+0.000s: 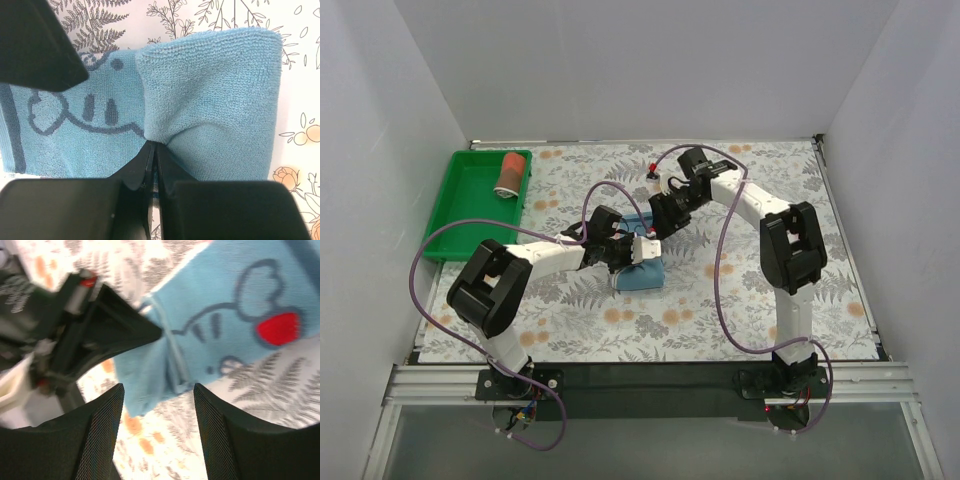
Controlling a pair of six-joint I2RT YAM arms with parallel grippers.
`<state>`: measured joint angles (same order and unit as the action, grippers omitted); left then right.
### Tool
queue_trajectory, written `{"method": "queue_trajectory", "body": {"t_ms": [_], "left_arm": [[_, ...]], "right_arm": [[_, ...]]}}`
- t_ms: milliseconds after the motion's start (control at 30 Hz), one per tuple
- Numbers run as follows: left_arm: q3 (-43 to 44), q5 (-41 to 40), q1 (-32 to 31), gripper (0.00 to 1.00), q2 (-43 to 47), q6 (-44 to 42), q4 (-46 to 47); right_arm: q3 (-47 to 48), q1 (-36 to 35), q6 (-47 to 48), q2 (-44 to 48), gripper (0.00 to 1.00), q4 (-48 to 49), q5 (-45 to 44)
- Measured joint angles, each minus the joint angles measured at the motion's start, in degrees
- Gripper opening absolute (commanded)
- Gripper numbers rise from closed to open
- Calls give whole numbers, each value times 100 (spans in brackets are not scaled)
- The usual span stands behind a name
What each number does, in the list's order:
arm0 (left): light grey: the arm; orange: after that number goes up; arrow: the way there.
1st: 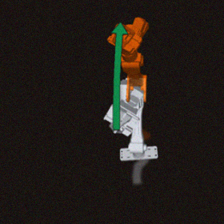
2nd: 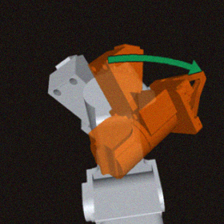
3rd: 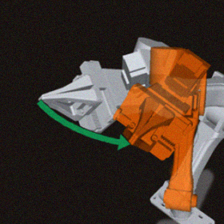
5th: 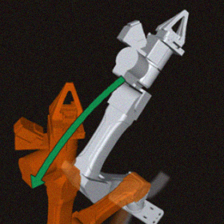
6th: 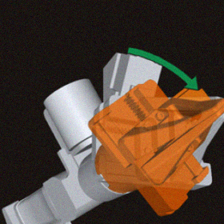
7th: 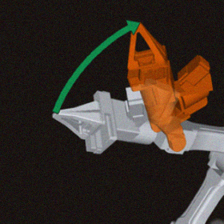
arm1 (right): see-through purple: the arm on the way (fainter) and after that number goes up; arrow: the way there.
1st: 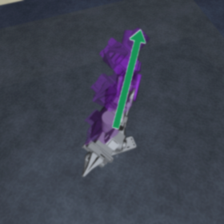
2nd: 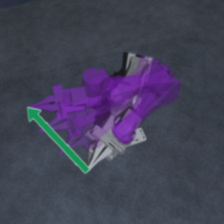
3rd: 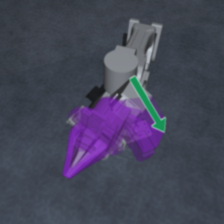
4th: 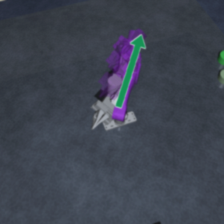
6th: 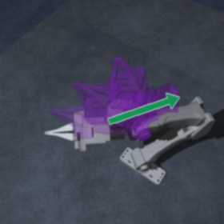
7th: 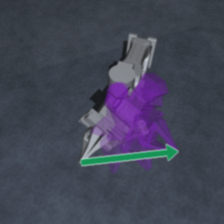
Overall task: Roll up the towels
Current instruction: Roll the towel
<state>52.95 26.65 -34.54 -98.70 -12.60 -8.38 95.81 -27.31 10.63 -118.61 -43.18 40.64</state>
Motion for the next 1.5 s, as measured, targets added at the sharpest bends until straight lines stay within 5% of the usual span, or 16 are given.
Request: {"method": "queue_trajectory", "body": {"t_ms": [300,500,633,933,1167,1500], "left_arm": [[0,-13,2,0,11,87,0],[-4,-15,22,0,33,155,-13],[-79,-83,26,16,177,203,-74],[-138,-201,33,60,1231,247,-732],[-315,-90,-188,59,2031,-81,-1220],[-748,-1123,-1325,57,1451,-682,-1091]], "right_arm": [[-704,-144,-15,229,52,-72,592],[-837,-319,7,2,26,-33,472],[-833,-363,-74,-382,13,116,352],[-833,-356,-190,-595,13,155,409],[-833,-356,-221,-595,18,155,409],[-824,-393,-291,-616,29,157,278]]}}
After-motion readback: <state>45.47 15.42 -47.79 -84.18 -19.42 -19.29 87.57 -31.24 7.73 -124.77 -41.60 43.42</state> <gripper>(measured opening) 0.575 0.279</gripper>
